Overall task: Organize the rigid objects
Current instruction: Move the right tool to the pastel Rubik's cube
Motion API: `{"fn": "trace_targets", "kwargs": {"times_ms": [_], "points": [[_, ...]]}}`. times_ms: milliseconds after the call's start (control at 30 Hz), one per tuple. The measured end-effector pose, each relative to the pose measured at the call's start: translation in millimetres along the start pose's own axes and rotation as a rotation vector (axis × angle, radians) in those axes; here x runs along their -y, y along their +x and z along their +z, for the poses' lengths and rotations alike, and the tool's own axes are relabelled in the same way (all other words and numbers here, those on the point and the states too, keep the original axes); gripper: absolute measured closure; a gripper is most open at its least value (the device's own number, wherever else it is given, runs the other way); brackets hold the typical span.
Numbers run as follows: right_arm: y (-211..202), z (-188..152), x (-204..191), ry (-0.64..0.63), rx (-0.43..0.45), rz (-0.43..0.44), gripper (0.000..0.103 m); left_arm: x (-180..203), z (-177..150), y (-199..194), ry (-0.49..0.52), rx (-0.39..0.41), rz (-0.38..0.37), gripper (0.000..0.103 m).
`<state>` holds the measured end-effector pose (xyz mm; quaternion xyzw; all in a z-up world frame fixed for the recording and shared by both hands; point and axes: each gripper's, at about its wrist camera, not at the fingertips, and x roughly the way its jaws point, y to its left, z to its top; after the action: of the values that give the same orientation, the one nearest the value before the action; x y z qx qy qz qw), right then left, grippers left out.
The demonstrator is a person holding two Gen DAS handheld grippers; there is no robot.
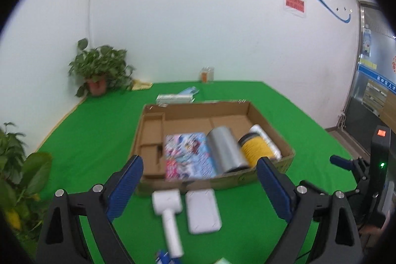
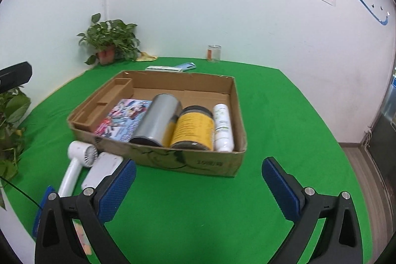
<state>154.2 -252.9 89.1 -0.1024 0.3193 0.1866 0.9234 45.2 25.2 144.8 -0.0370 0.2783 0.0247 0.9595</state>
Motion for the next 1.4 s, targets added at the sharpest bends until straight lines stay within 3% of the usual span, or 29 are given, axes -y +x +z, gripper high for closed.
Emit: {"fn": "trace_targets", "kwargs": {"times_ms": [133,267,500,567,700,867,967,1067,1133,1200,1233,1267,1367,1400], "points": [[-18,-22,-31,-0.052,-0.007,0.137,0.001,-30,-34,-10,-0.07,-0.104,0.022,0.01],[-27,-55,-66,-0.109,-0.052,0.334,0.001,-44,-77,-3,-0.165,-0.213,-0.037,0.01],[-23,-119,-120,-0.186,-0.158,0.544,0.002,-51,-136,8,-0.291,-0.341,-0.137,0.011],[-21,-130,-132,-0.195,-0.168,0.548,0.003,-53,-145,3,-0.306,-0.34,-0.16,0.011],[-9,-139,-146,-0.175,-0.194,0.531,0.015,-62,-136,-17,-0.309,-0.288,-0.131,0.011],[-1,-134,-136,-0.084,-0.201,0.561,0.021,-94,-94,-82,-0.299,-0.109,-0.007,0.011],[17,-131,-133,-0.097,-0.243,0.549,0.021,-98,-84,-91,-0.288,-0.149,0.014,0.011],[27,-134,-135,-0.102,-0.279,0.529,0.029,-78,-99,-62,-0.276,-0.261,-0.1,0.011],[32,-138,-134,-0.096,-0.287,0.523,0.032,-59,-118,-33,-0.315,-0.357,-0.236,0.011],[34,-144,-130,-0.117,-0.276,0.49,0.045,-45,-134,-15,-0.35,-0.412,-0.318,0.011],[32,-146,-126,-0.122,-0.259,0.469,0.046,-34,-144,0,-0.375,-0.458,-0.382,0.011],[30,-147,-121,-0.117,-0.252,0.461,0.047,-27,-149,7,-0.384,-0.481,-0.418,0.013],[30,-151,-94,-0.072,-0.242,0.406,0.071,-5,-156,25,-0.398,-0.528,-0.517,0.015],[29,-153,-86,-0.069,-0.237,0.367,0.071,0,-155,28,-0.399,-0.533,-0.532,0.015]]}}
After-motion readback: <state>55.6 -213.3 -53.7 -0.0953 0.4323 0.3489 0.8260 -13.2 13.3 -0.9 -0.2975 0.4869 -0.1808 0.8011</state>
